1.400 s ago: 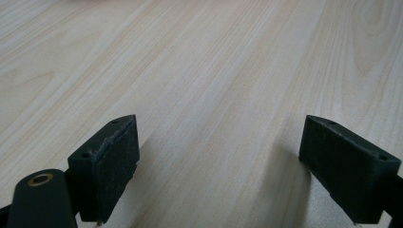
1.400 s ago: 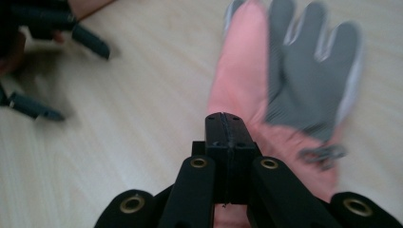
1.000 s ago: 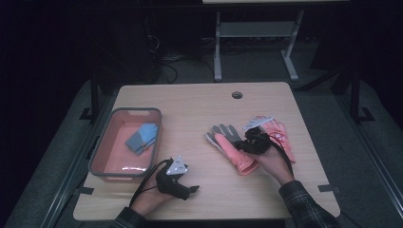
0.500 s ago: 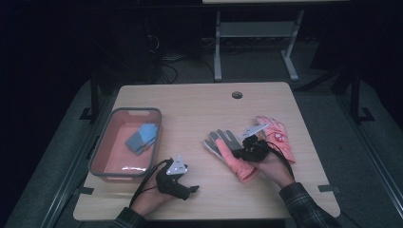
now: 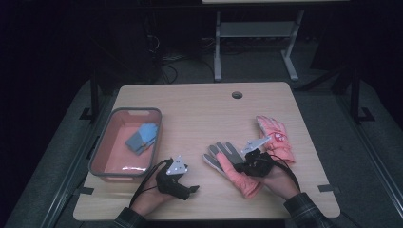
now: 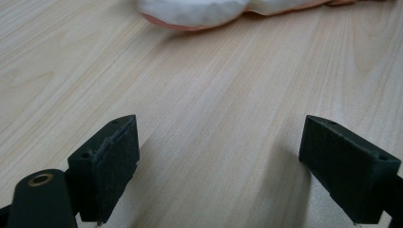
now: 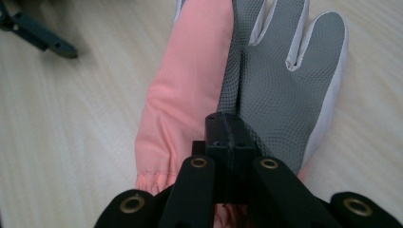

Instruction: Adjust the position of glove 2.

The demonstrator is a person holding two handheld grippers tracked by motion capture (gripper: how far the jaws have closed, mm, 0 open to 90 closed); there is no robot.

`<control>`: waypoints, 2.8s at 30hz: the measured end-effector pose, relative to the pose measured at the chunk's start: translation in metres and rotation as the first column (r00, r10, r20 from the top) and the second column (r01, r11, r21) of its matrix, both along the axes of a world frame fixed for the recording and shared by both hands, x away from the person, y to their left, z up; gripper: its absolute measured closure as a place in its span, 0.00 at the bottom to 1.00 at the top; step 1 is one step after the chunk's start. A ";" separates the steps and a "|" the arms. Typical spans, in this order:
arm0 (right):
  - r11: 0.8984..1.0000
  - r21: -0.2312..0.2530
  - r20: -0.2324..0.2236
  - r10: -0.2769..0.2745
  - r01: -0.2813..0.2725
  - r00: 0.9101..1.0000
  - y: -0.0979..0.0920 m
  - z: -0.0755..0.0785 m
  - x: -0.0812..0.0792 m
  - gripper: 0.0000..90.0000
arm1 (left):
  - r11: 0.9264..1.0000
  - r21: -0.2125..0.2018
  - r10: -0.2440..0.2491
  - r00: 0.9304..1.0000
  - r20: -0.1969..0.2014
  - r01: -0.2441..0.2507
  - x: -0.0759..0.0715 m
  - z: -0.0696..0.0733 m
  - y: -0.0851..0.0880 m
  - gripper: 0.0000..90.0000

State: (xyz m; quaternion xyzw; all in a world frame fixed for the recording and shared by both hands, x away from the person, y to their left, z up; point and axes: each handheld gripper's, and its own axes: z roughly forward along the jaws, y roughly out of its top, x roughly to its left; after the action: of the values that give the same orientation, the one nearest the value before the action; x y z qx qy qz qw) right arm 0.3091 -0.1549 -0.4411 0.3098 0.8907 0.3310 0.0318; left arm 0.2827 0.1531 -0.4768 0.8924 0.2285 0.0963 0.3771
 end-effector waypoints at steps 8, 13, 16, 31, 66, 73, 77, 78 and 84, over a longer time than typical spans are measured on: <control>0.998 0.055 0.041 -0.029 0.027 0.999 -0.011 0.021 0.001 0.85 | 1.000 -0.008 0.006 1.000 -0.003 -0.006 0.000 0.000 0.000 0.14; 0.987 0.090 0.081 -0.143 0.136 0.986 -0.035 0.039 0.020 0.75 | 1.000 -0.003 0.002 1.000 -0.003 -0.002 0.000 0.000 0.000 0.14; 0.969 0.103 0.090 -0.232 0.223 0.968 -0.052 0.044 0.035 0.81 | 1.000 -0.001 0.000 1.000 0.000 0.000 0.000 0.000 0.000 0.14; 0.888 0.031 0.074 -0.461 0.460 0.884 -0.118 0.015 0.085 0.99 | 1.000 -0.003 0.002 1.000 -0.005 -0.002 0.000 0.000 0.000 0.14; 0.983 0.090 0.029 -0.165 0.162 0.986 -0.068 0.017 0.057 0.61 | 1.000 -0.002 0.002 1.000 -0.004 -0.002 0.000 0.000 0.000 0.14; 0.983 0.054 0.012 -0.177 0.176 0.984 -0.064 0.009 0.051 0.51 | 1.000 -0.002 0.002 1.000 -0.004 -0.002 0.000 0.000 0.000 0.14; 0.987 0.003 0.009 -0.162 0.162 0.987 -0.055 0.000 0.053 0.54 | 1.000 -0.002 0.002 1.000 -0.004 -0.002 0.000 0.000 0.000 0.14; 0.986 -0.005 0.003 -0.168 0.168 0.986 -0.053 -0.002 0.053 0.57 | 1.000 -0.003 0.002 1.000 -0.005 -0.002 0.000 0.000 0.000 0.14; 0.985 -0.028 -0.020 -0.171 0.170 0.985 -0.053 -0.005 0.056 0.80 | 1.000 -0.002 0.002 1.000 -0.004 -0.002 0.000 0.000 0.000 0.14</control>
State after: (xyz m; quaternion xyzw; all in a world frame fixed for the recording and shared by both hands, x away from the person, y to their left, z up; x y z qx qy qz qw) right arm 0.3650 -0.2077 -0.4465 0.3882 0.8655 0.3119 0.0539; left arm 0.2823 0.1530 -0.4769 0.8920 0.2304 0.0945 0.3774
